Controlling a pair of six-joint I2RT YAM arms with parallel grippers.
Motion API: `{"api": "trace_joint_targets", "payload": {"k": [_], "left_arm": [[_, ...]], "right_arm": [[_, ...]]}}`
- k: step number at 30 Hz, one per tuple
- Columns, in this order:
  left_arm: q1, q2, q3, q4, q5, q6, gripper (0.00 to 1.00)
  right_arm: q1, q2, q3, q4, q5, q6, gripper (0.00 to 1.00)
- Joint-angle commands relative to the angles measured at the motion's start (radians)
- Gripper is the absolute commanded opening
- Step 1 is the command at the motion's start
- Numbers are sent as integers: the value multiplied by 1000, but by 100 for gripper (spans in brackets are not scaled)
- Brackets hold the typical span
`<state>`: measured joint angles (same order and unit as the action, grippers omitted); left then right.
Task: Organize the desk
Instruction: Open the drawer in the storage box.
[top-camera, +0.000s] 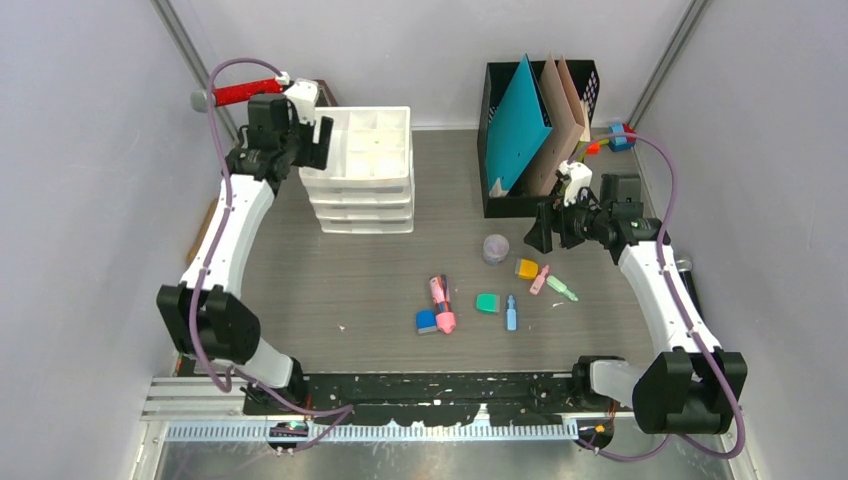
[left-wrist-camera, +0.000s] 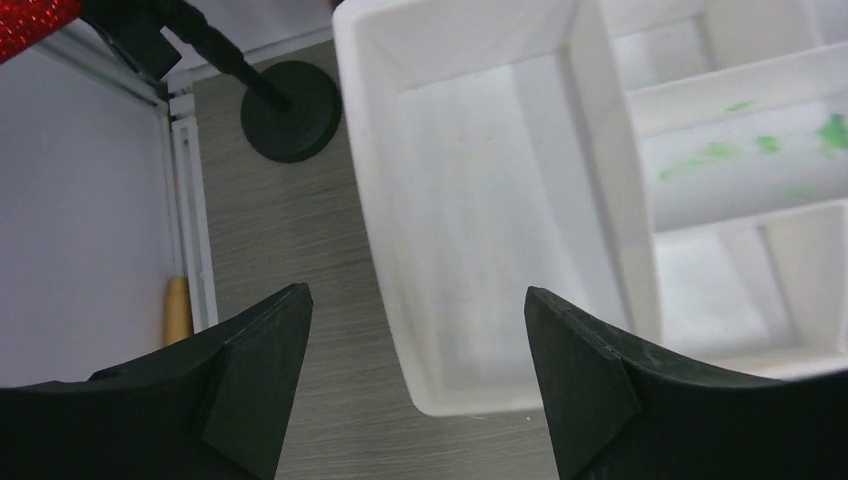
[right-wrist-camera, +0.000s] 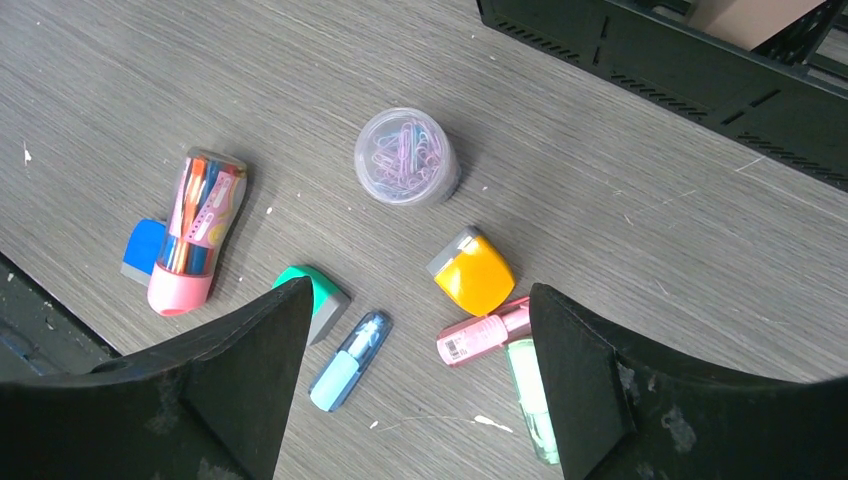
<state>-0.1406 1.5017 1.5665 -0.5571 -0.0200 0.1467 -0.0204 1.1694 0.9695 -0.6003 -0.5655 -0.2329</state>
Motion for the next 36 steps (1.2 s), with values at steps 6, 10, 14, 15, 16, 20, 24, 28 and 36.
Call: {"api": "trace_joint_targets", "payload": {"k": [6, 10, 14, 15, 16, 20, 24, 28, 36], "left_arm": [[63, 170, 140, 64, 3, -44, 67], [71, 160, 73, 95, 15, -65, 56], [73, 101, -34, 140, 63, -103, 39], [74, 87, -54, 141, 72, -117, 38], [74, 74, -72, 136, 85, -130, 38], [75, 9, -134, 106, 138, -191, 38], [75, -61, -203, 83, 197, -243, 34], [74, -116, -252, 42, 247, -298, 27], [69, -224, -387, 17, 564, -389, 25]], "right_arm": [[5, -52, 2, 10, -9, -2, 85], [7, -50, 13, -18, -3, -21, 85], [12, -49, 8, -32, 0, -36, 85], [13, -48, 8, -32, 0, -36, 85], [14, -44, 8, -32, -2, -37, 85], [20, -37, 6, -30, -4, -37, 85], [20, -28, 2, -27, -4, -40, 85], [45, -21, 0, -24, -2, -41, 85], [136, 15, 43, 21, -34, 8, 85]]}}
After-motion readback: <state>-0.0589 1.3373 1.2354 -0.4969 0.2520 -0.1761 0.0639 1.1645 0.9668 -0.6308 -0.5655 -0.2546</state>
